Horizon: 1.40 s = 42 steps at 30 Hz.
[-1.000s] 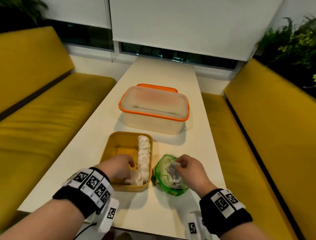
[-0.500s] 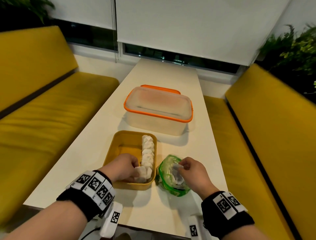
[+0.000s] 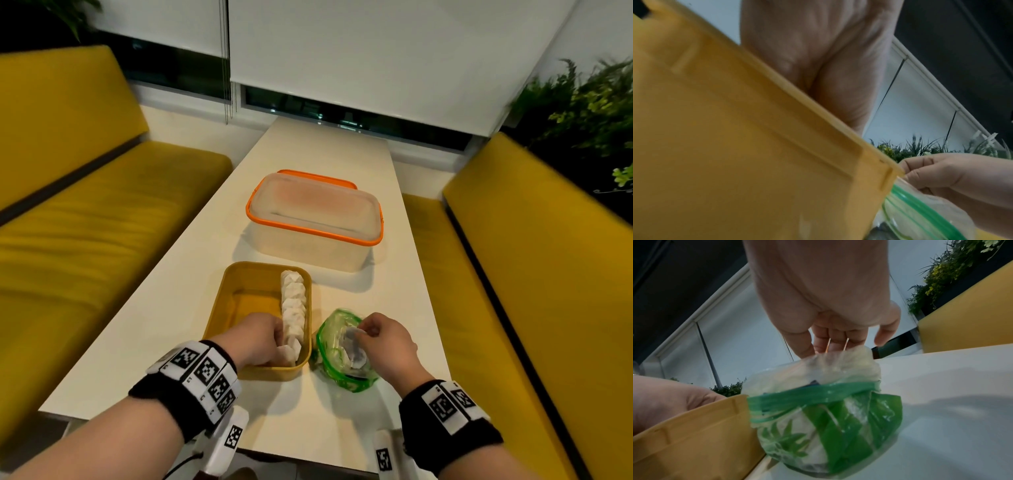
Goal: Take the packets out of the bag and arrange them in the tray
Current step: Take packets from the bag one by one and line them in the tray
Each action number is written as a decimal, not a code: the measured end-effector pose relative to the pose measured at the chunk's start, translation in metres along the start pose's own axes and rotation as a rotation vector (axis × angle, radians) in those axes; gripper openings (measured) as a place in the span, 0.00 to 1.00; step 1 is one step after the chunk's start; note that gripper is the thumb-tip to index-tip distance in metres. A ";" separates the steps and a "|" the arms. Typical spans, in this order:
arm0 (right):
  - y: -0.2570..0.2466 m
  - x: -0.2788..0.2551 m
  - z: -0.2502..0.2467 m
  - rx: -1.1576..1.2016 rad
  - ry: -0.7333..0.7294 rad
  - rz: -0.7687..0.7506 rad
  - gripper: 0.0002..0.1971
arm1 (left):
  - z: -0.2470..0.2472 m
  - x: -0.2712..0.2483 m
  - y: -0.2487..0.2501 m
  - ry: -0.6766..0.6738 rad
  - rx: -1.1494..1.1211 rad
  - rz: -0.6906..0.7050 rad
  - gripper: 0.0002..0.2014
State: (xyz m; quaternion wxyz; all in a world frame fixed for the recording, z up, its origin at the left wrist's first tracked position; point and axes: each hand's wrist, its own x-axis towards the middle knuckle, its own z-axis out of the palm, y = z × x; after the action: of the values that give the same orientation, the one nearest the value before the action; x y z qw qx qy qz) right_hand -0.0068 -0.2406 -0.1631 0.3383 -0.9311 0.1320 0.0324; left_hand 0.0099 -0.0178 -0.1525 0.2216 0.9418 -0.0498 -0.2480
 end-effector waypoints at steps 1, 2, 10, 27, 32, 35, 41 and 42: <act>-0.002 -0.002 -0.001 -0.008 0.016 0.006 0.10 | -0.002 -0.001 -0.002 0.026 -0.007 0.002 0.11; -0.003 -0.002 -0.002 0.003 0.027 0.005 0.10 | -0.005 -0.002 -0.003 0.070 -0.018 0.009 0.13; -0.005 -0.009 -0.012 0.375 0.009 0.022 0.07 | -0.022 -0.003 0.041 0.281 -0.296 0.281 0.08; -0.012 -0.012 -0.025 1.248 -0.112 0.149 0.22 | -0.016 0.021 0.096 0.242 -0.606 0.354 0.05; -0.022 -0.006 -0.026 0.680 0.060 -0.048 0.12 | -0.028 0.023 0.095 0.318 -0.310 0.422 0.08; -0.026 -0.003 -0.025 0.524 0.110 -0.133 0.02 | -0.028 0.021 0.093 0.312 -0.262 0.430 0.05; -0.035 0.003 -0.030 0.695 0.020 -0.115 0.03 | -0.029 0.022 0.086 0.301 -0.409 0.429 0.06; -0.037 0.004 -0.033 0.749 -0.003 -0.106 0.02 | -0.028 0.022 0.084 0.283 -0.409 0.431 0.08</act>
State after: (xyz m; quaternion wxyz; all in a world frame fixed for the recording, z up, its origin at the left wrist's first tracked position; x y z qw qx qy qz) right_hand 0.0063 -0.2348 -0.1155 0.6568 -0.7484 0.0860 -0.0343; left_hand 0.0446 -0.0867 -0.1029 0.4583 0.8707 -0.1656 -0.0670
